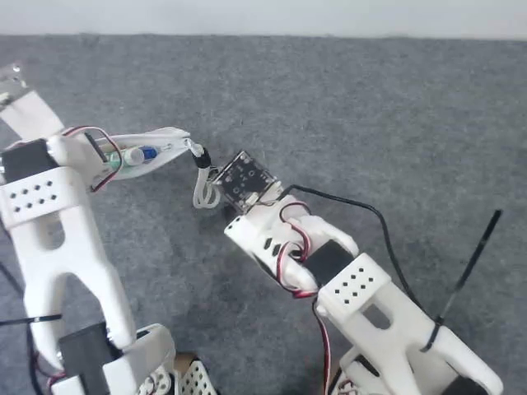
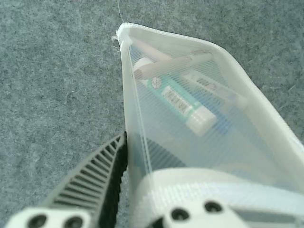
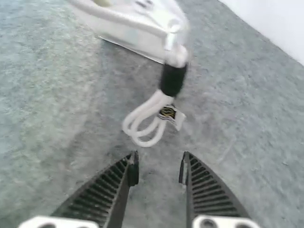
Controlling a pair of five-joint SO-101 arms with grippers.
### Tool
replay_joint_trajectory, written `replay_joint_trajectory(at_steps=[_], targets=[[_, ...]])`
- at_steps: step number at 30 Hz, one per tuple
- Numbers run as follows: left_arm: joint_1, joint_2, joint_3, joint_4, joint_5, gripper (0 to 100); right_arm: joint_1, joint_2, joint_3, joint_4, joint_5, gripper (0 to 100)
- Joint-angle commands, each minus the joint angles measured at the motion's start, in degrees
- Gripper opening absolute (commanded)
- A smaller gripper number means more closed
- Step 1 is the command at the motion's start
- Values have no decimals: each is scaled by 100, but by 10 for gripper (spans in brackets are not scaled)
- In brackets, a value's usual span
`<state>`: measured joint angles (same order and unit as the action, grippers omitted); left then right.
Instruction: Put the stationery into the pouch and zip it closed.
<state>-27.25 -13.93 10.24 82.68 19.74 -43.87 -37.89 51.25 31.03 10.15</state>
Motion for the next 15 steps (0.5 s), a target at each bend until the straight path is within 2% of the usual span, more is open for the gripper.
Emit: replay_joint_trajectory(at_steps=[1, 6, 15], targets=[[26, -35, -4, -132, 53, 12, 189, -171, -167, 4, -35, 139], [26, -18, -13, -132, 44, 12, 136, -4, -141, -303, -62, 139], [9, -18, -31, -141, 44, 12, -356, 1543, -141, -2387, -88, 139]])
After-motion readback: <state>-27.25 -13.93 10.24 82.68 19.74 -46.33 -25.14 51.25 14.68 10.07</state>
